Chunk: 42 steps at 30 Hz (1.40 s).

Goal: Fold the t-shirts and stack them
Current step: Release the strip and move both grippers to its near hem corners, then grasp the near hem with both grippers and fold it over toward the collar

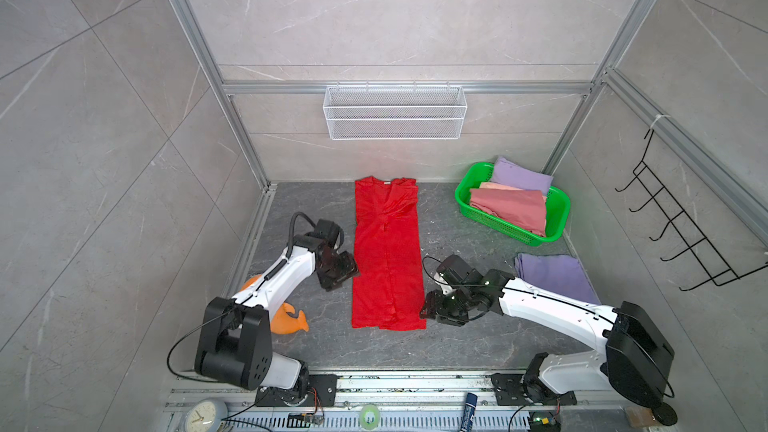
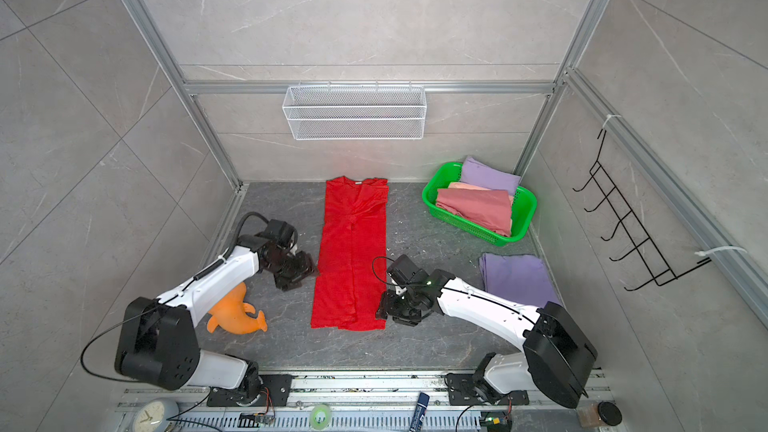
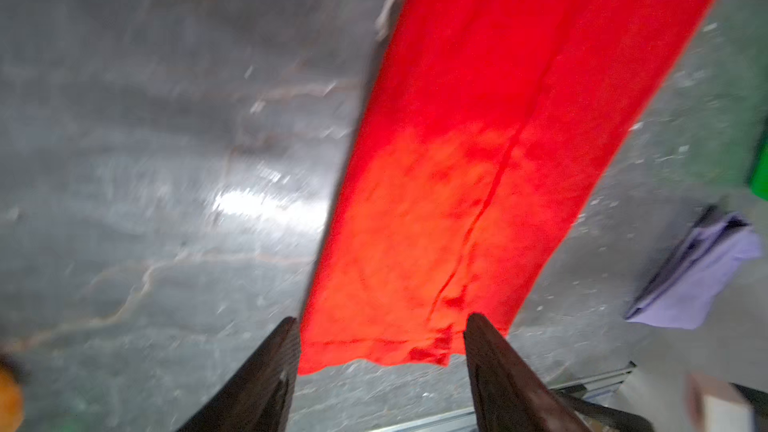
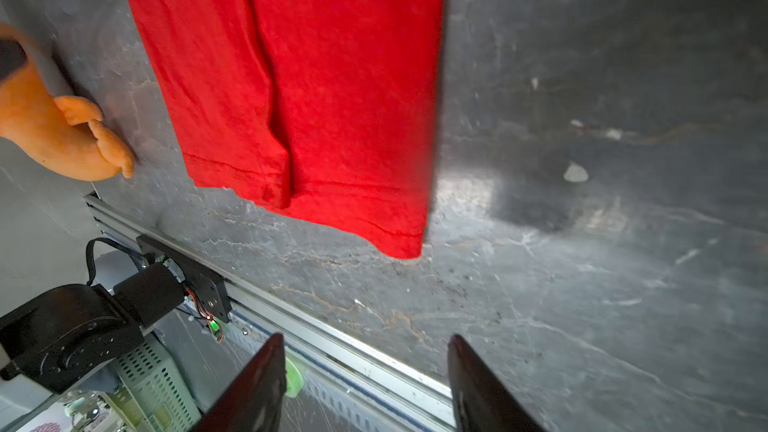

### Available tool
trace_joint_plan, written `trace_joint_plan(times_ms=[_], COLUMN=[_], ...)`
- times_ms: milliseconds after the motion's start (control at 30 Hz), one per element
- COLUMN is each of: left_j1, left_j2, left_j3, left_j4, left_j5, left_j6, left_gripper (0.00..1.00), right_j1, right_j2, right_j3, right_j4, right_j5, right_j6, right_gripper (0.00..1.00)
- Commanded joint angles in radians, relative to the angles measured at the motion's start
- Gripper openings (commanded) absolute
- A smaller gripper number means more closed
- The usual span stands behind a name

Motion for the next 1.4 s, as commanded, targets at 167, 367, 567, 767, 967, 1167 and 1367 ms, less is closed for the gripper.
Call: trace_joint_plan(times_ms=[167,367,567,767,967,1167,1367], left_j1=[-0.090,-0.111,-0.110,-0.110,-0.110,-0.108,-0.113], left_j2=[-0.136,-0.138,-0.111,-0.080,-0.027,0.023,-0.048], left_j3=[-0.207,-0.270,-0.315,-0.330,-0.333,-0.286,-0.290], left_j4=[0.022,0.058,0.097,0.130,0.220,0.233,0.134], left_j5=[0.111,0.135,0.167,0.164,0.177,0.178,0.194], left_j6=[-0.184,-0.207,-0.185,-0.147,-0.148,-0.111,-0.121], left_gripper=[0.61,0.59,0.55,0.52,0.37,0.08,0.00], right_j1=[0.009,0.008,0.007,0.008,0.006,0.000,0.007], right_j2=[0.020,0.080,0.159,0.271,0.329,0.392,0.327], right_j3=[-0.086,-0.067,-0.046,0.027,0.053,0.116,0.133], right_j4=[0.081,0.120,0.146,0.144,0.147,0.127,0.048], right_j5=[-0.039,-0.029,-0.030,-0.031,-0.018,0.000,-0.028], right_j6=[0.112,0.098,0.093,0.051,0.049,0.003,-0.024], right_gripper=[0.62,0.62,0.61,0.58,0.49,0.12,0.00])
